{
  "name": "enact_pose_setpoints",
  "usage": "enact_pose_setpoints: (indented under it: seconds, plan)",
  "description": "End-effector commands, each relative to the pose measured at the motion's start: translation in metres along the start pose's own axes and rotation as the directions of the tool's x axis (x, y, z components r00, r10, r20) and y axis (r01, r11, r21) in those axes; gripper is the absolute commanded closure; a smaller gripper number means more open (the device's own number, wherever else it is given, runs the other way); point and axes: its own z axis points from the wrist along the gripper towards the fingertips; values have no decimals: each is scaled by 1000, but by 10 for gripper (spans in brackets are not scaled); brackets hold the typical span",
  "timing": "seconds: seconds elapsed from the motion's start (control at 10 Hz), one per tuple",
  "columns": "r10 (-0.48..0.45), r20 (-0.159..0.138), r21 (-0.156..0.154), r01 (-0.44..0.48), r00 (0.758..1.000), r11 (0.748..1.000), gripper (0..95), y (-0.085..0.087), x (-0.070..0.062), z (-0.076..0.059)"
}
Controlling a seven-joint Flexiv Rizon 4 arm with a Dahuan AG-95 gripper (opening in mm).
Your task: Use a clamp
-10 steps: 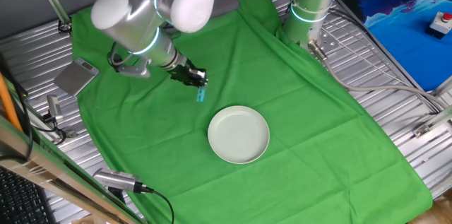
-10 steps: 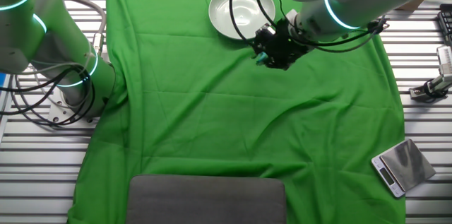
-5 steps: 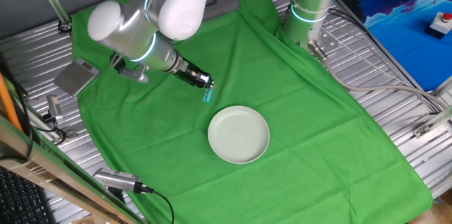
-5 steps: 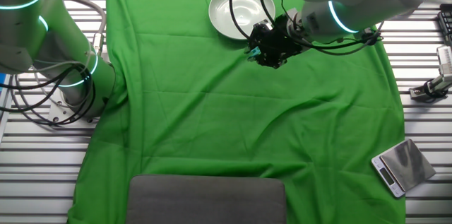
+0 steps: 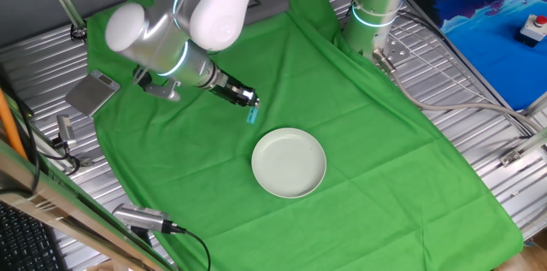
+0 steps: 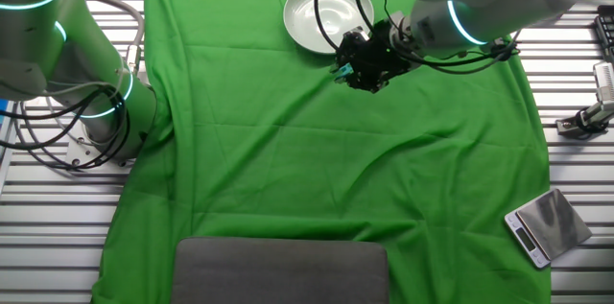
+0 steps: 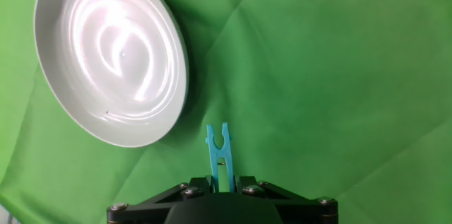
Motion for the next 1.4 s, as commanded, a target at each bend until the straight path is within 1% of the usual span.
enact_pose_setpoints:
  seconds: [0.1,0.2,0.4,0.6,0.8,0.9,1.0,1.1,1.2,1.3,1.4]
  plan:
    - [-13,1,-2,13,1000,1000,950,0,0,-1]
    - [-7,-6,5,7,1000,1000,950,0,0,-1]
    - [-25,-6,3,25,1000,1000,950,0,0,-1]
    - [-71,-27,-7,71,997,997,950,0,0,-1]
    - [-98,-48,-25,97,994,995,950,0,0,-1]
    - [-89,-61,-36,87,994,996,950,0,0,-1]
    - [-81,-65,-38,78,995,996,950,0,0,-1]
    - [-76,-75,-46,73,994,996,950,2,-1,0]
    - [-75,-78,-49,72,994,996,950,3,-2,0]
    - [-67,-81,-57,62,994,996,950,13,-2,3]
    - [-63,-83,-58,58,995,997,950,19,-2,7]
